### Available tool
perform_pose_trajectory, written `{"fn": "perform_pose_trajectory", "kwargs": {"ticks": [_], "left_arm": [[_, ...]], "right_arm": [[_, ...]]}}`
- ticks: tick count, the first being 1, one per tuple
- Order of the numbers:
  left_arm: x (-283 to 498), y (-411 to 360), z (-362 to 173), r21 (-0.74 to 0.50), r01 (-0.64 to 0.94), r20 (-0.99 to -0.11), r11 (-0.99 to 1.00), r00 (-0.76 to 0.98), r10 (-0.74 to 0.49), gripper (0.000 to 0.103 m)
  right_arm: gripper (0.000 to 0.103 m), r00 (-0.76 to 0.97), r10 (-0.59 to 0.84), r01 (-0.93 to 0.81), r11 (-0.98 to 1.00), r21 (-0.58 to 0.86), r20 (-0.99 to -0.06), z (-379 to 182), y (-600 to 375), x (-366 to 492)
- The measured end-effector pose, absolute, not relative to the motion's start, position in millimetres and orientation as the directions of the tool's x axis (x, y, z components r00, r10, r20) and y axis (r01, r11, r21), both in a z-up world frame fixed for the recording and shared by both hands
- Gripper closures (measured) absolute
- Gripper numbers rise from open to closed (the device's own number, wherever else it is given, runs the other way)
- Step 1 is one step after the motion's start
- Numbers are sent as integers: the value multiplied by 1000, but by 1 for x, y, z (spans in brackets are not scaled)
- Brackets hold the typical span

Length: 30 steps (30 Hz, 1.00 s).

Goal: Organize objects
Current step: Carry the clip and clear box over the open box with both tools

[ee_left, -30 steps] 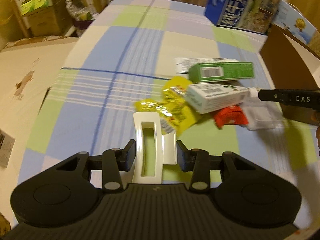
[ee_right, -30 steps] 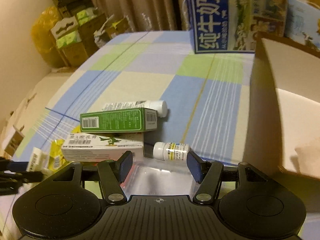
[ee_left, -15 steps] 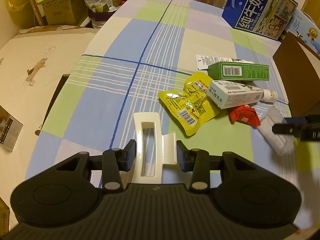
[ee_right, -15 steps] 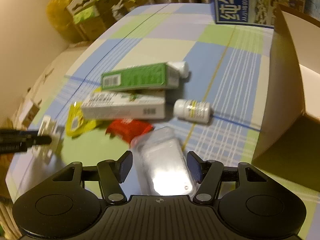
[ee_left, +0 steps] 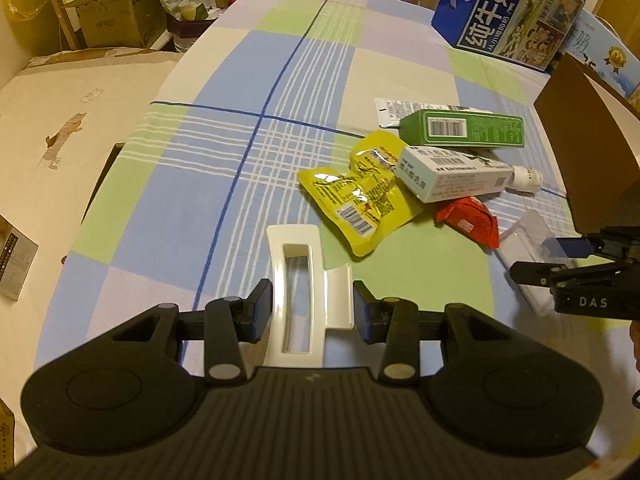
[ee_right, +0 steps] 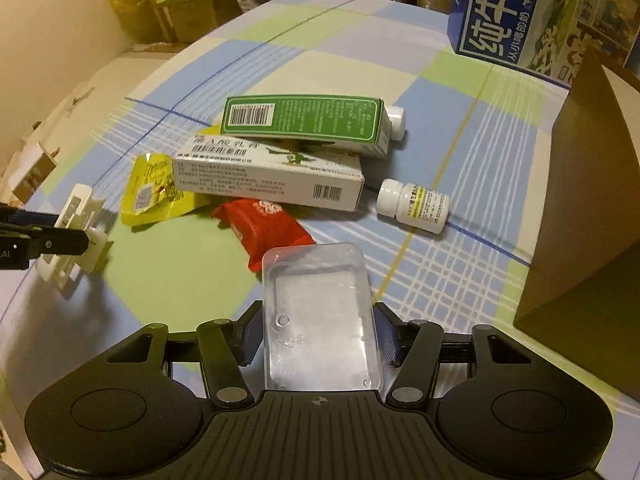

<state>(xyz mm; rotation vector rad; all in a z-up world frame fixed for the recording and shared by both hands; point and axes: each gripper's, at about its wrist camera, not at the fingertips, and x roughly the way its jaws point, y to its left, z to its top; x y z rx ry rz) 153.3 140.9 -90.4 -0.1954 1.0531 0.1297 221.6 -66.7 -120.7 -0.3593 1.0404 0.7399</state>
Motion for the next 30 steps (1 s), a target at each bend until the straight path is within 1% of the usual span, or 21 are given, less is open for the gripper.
{"fn": "perform_pose_trajectory", "kwargs": {"ticks": [5, 13, 20, 30], "left_arm": [[149, 133, -85, -108, -181, -864, 978, 504, -2, 66], [146, 108, -69, -118, -117, -844, 986, 535, -37, 66], [149, 70, -51, -129, -18, -819, 991, 566, -96, 66], [166, -4, -26, -139, 154, -775, 978, 598, -204, 66]], "right_arm": [[49, 313, 396, -681, 727, 86, -863, -111, -78, 213], [49, 341, 437, -636, 759, 138, -832, -81, -112, 197], [49, 386, 451, -571, 802, 176, -805, -56, -158, 185], [49, 484, 423, -453, 870, 194, -766, -24, -232, 184]]}}
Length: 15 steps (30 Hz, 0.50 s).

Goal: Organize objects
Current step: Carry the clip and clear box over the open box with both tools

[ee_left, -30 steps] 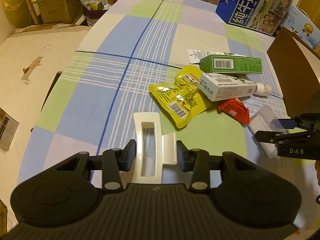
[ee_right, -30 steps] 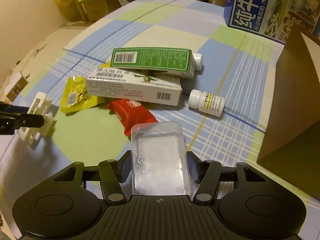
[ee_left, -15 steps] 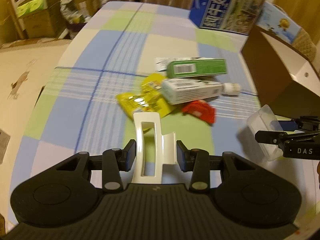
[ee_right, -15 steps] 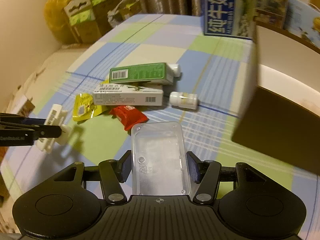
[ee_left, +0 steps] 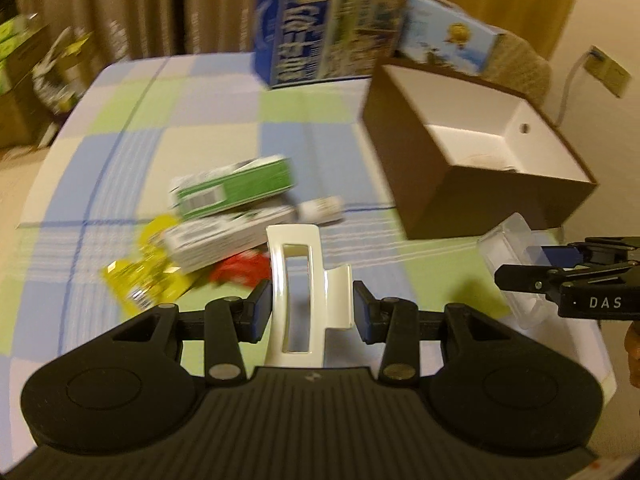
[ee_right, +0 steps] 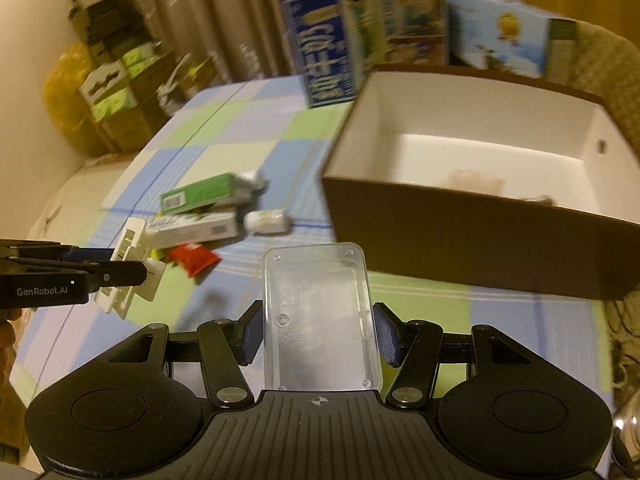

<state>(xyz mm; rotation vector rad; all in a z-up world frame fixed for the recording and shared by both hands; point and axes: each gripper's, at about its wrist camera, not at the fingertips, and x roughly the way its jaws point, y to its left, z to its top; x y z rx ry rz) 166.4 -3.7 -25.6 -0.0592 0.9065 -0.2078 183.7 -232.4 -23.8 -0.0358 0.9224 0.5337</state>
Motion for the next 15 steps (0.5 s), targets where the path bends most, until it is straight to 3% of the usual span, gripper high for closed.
{"fn": "perform_pose_trajectory", "kwargs": {"ticks": [15], "left_arm": [[212, -113, 9, -117, 346, -708, 931, 629, -322, 66]], "right_arm": [[49, 605, 377, -338, 919, 203, -701, 21, -325, 220]]}}
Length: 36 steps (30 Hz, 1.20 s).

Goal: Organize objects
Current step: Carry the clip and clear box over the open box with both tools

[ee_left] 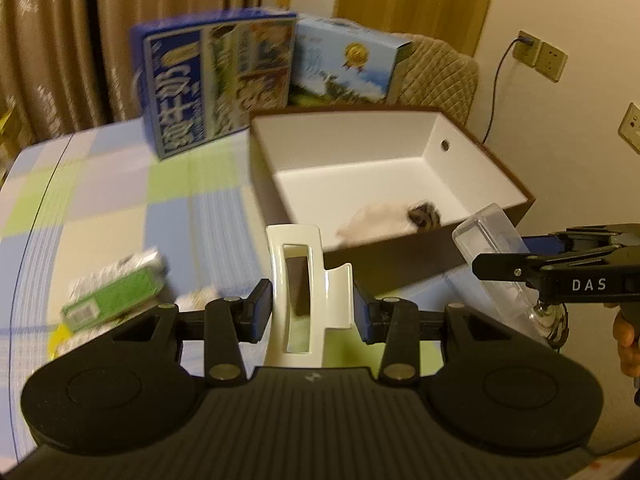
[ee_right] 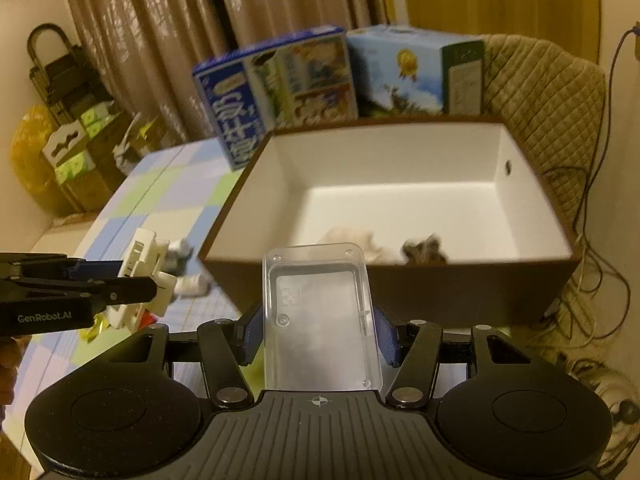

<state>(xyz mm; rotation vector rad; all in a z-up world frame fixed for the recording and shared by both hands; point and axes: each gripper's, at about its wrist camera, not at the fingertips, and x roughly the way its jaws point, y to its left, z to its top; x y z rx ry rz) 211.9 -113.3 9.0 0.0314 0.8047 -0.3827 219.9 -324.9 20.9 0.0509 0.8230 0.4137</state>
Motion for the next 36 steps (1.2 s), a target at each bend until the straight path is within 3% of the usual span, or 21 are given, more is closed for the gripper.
{"fn": "perform_pose_trajectory", "kwargs": {"ticks": [17, 36], "left_arm": [[315, -198, 18, -110, 382, -685, 918, 640, -348, 66], [422, -249, -44, -173, 274, -818, 946, 495, -292, 66]], "right_arm": [[49, 643, 374, -310, 925, 220, -668, 36, -365, 318], [49, 553, 325, -166, 945, 280, -767, -27, -391, 418]]}}
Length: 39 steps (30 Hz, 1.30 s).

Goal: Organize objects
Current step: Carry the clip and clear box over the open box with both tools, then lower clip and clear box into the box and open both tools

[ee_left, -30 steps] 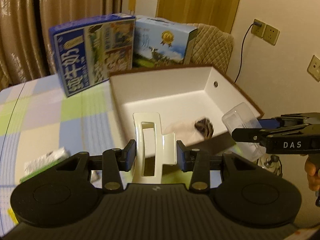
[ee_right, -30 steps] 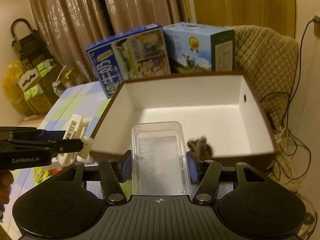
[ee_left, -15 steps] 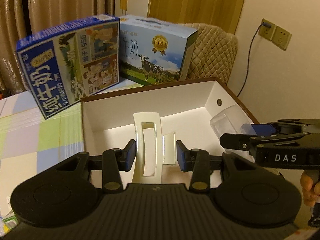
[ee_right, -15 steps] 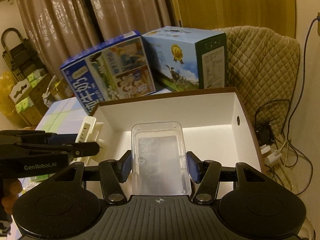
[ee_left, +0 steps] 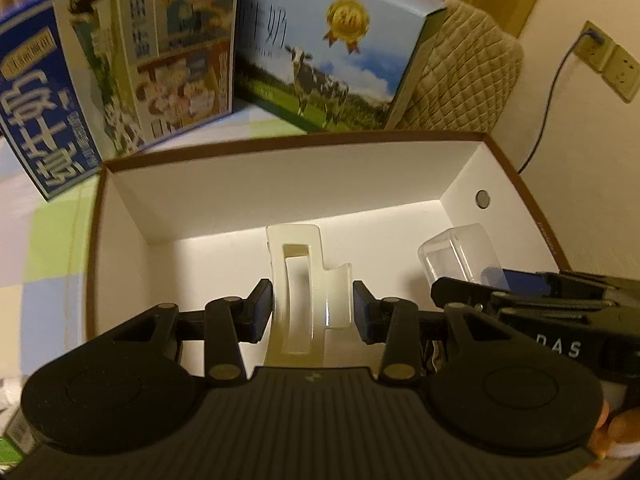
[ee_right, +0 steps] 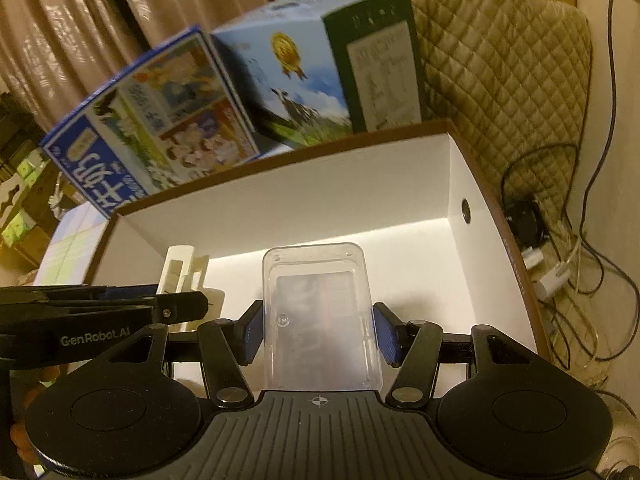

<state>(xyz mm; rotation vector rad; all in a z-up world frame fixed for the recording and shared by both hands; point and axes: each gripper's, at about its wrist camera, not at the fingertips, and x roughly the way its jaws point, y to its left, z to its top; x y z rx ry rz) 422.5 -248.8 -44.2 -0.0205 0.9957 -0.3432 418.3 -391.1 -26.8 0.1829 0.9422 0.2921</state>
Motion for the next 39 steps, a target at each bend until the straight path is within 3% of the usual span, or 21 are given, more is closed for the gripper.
{"fn": "perform_pose_trajectory", "kwargs": {"ticks": [15, 26, 30, 34, 39], "left_arm": [[449, -257, -86, -215, 183, -871, 959, 409, -274, 65], [439, -240, -71, -193, 187, -859, 963, 443, -258, 40], [435, -233, -65, -174, 189, -855, 966, 457, -244, 27], [427, -226, -56, -175, 192, -845, 966, 474, -248, 22], [416, -221, -42, -160, 210, -829, 965, 503, -246, 15]], "right_arm": [[49, 500, 329, -123, 943, 310, -801, -47, -393, 446], [49, 491, 389, -70, 910, 409, -780, -50, -392, 454], [43, 510, 390, -59, 905, 421, -767, -46, -392, 452], [32, 535, 401, -75, 899, 431, -744, -37, -395, 446], [30, 552, 378, -84, 912, 402, -743, -26, -399, 431]]}}
